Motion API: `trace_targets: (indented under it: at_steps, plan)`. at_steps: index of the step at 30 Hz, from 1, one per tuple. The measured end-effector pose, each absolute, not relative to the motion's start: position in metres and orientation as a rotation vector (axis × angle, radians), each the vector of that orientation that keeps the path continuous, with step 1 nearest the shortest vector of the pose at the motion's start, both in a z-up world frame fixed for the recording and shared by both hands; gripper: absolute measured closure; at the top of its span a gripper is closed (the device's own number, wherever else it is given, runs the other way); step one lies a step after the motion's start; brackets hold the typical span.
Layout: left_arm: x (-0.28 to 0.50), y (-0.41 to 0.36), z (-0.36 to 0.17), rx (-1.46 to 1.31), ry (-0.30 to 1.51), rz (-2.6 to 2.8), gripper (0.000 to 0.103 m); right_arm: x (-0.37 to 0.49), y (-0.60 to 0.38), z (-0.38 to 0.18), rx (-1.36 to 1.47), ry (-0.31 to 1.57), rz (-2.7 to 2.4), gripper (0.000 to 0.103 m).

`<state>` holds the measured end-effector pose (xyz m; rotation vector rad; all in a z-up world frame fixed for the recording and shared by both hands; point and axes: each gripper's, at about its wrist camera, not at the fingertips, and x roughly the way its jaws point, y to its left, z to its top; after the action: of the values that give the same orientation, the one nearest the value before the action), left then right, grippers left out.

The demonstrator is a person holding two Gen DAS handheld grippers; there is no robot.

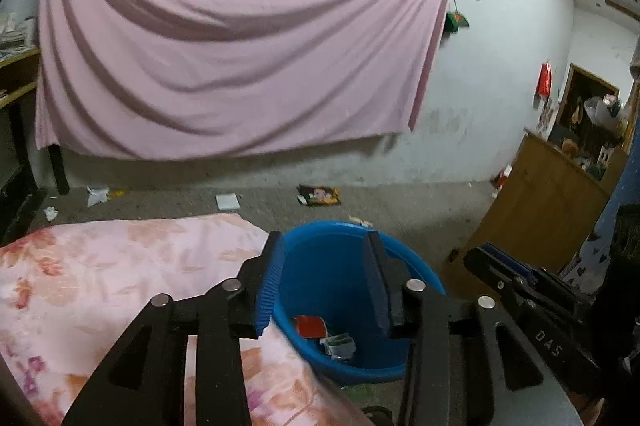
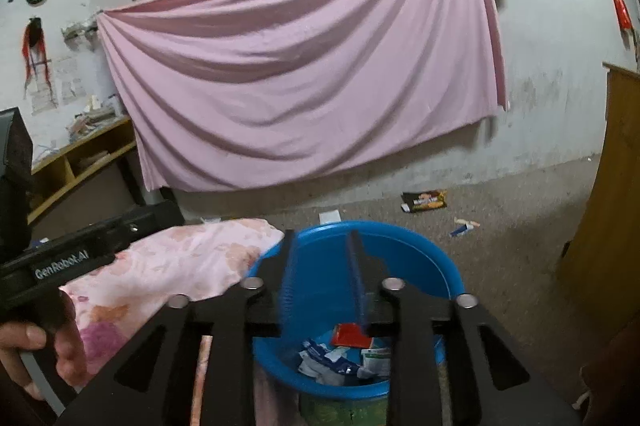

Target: Collect trash

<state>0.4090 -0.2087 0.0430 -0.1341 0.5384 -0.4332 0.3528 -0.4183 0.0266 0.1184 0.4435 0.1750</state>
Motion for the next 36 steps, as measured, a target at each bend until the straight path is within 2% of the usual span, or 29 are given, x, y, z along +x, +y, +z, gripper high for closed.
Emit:
trace_targets:
  at_steps: [3, 5, 9, 10, 11, 12, 13, 17, 21, 36]
  plan:
    - [0.39, -0.188, 0.054, -0.137, 0.515, -0.411, 0.063, 0.334, -0.409, 0.034, 0.109, 0.415, 0.173, 0.064]
    - [0.374, -0.174, 0.06, -0.144, 0.495, -0.401, 0.05, 0.322, -0.403, 0.038, 0.106, 0.405, 0.173, 0.061]
    - [0.345, -0.15, 0.069, -0.137, 0.476, -0.372, 0.048, 0.3, -0.4, 0.044, 0.124, 0.38, 0.169, 0.051]
    - [0.335, -0.144, 0.071, -0.128, 0.471, -0.362, 0.042, 0.294, -0.399, 0.046, 0.131, 0.375, 0.169, 0.046]
    - [0.327, -0.14, 0.072, -0.123, 0.465, -0.357, 0.031, 0.289, -0.399, 0.047, 0.137, 0.371, 0.167, 0.041]
    - [0.319, -0.137, 0.073, -0.121, 0.457, -0.356, 0.025, 0.284, -0.398, 0.048, 0.145, 0.363, 0.168, 0.032]
    - [0.309, -0.132, 0.074, -0.125, 0.445, -0.356, 0.017, 0.276, -0.397, 0.051, 0.151, 0.35, 0.17, 0.027]
    - [0.272, -0.117, 0.075, -0.116, 0.413, -0.339, 0.007, 0.248, -0.388, 0.058, 0.137, 0.312, 0.184, 0.021]
    - [0.231, -0.106, 0.073, -0.1, 0.364, -0.33, 0.002, 0.215, -0.376, 0.062, 0.127, 0.261, 0.185, 0.001]
    - [0.138, -0.084, 0.049, -0.072, 0.3, -0.313, 0.002, 0.127, -0.34, 0.037, 0.078, 0.192, 0.162, 0.0]
